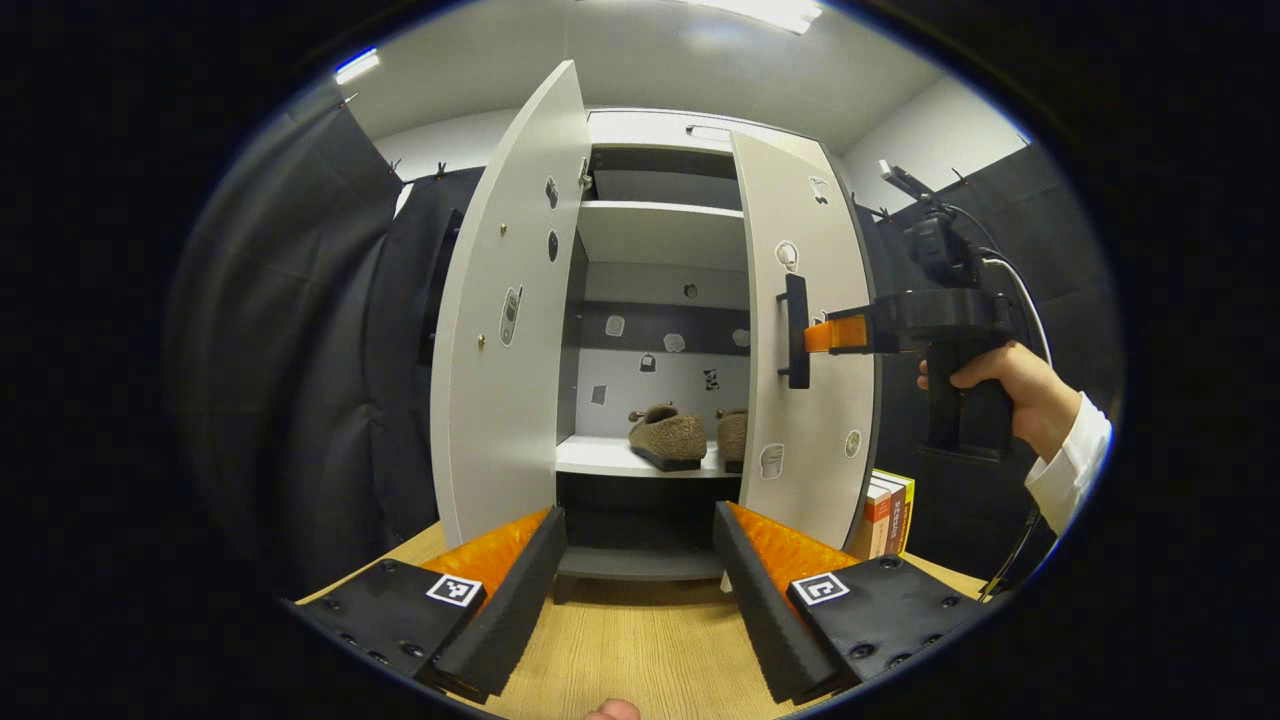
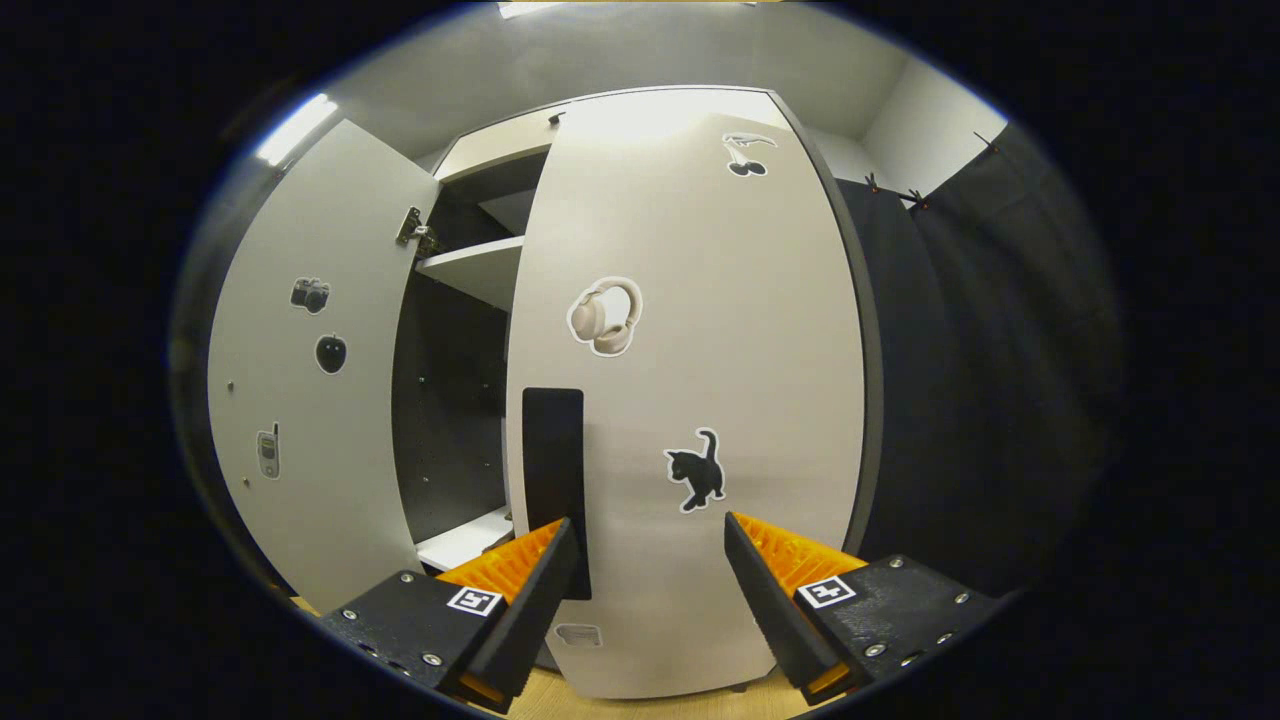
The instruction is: Grab one shoe with the right hand and put it into the shoe cabinet, grab the other shoe with the left hand and put it into the shoe cabinet; then close the right door with the right hand and the left door with the left hand.
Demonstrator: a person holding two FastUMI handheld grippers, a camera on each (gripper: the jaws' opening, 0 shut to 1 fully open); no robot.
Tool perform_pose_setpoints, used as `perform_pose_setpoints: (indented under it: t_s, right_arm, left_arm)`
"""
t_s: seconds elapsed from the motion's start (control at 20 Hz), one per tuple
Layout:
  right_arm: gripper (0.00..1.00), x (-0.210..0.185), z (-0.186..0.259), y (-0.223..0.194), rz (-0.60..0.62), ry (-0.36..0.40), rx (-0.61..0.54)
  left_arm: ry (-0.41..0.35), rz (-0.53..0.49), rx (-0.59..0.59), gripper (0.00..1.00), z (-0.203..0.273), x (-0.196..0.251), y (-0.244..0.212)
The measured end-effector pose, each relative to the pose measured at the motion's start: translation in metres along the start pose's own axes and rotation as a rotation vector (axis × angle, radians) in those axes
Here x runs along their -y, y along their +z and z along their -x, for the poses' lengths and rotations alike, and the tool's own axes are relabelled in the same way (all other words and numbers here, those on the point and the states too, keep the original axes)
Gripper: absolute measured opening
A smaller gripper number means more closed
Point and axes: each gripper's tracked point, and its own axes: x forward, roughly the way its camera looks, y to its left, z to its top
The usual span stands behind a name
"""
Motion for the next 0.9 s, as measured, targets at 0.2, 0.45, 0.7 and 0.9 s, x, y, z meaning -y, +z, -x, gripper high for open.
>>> perform_pose_setpoints:
  t_s: [0.2, 0.45, 0.7, 0.9]
  right_arm:
    - [0.92, -0.002, -0.011, -0.002, -0.009, -0.011, 0.000]
    - [0.92, -0.002, -0.016, -0.004, -0.009, -0.038, 0.015]
    - [0.92, 0.002, -0.008, -0.002, -0.014, -0.050, 0.029]
    - [0.92, 0.003, 0.025, -0.006, 0.017, -0.039, 0.028]
  left_arm:
    - [0.008, 0.004, -0.001, 0.96, 0.000, -0.005, 0.002]
    - [0.033, 0.003, 0.013, 0.97, 0.006, -0.014, 0.012]
    - [0.094, 0.019, 0.013, 0.96, 0.015, -0.043, 0.029]
    - [0.195, -0.019, 0.033, 0.97, 0.024, -0.097, 0.059]
